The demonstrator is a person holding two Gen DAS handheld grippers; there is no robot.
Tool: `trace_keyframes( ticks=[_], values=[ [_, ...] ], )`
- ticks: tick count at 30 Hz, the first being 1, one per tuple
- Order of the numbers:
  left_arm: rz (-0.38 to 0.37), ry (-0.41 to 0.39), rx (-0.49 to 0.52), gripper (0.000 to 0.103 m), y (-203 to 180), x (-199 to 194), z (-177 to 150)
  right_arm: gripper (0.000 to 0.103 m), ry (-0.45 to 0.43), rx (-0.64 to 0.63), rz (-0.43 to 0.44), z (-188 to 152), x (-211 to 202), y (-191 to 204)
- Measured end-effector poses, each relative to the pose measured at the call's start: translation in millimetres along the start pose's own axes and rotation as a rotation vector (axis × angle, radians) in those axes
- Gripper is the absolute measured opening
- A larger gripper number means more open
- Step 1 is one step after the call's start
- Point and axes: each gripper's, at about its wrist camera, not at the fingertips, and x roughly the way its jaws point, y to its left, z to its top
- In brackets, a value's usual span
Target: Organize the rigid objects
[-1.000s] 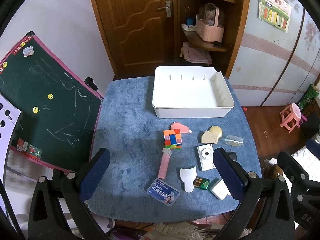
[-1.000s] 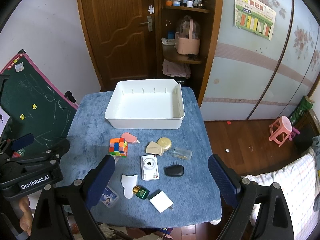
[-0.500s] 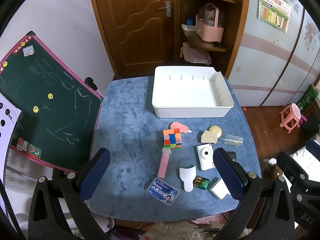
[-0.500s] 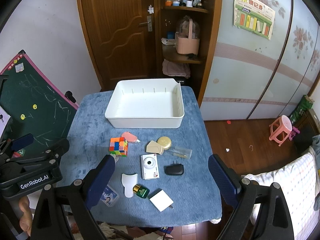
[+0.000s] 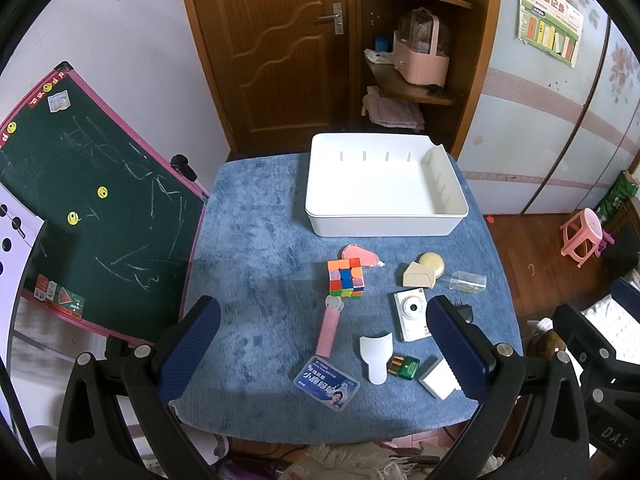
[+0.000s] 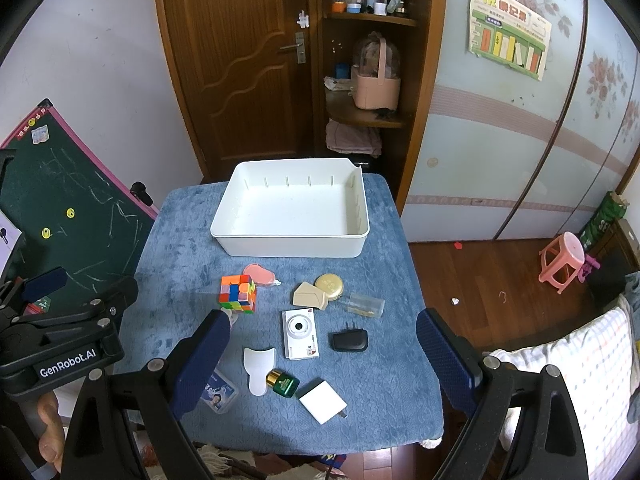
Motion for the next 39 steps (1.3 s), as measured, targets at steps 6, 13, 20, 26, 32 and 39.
trace_keyframes(
  ticks=[6,13,20,26,32,39],
  values=[
    [0.000,-0.001,0.000,0.102,0.1,-0.1,0.2,0.095,0.000,0.000,-0.001,-0.1,0.3,0.2],
    [0.001,-0.001,-0.001,0.102,0.4,0.4,0.2,0.095,0.001,0.000,0.000,-0.4,1.0,0.3],
    [0.000,0.016,-0.004,0.102,3.2,1.7,-0.5,0.095,0.015,-0.003,0.010,-7.6,1.2,3.0],
    [0.000,0.044,-0.007,0.102,1.4,8.5,-7.6,0.095,0.042,0.003,0.016,-5.6,10.5,0.9],
    [0.001,0.088,-0.030,0.102,4.5,19.8,-9.8,0.095,0.065,0.035,0.009,-2.9,21.5,-9.5],
    [0.006,0.160,-0.122,0.102,22.6,40.7,-12.2,0.094,0.095,0.035,0.026,3.2,41.0,-19.1]
  ],
)
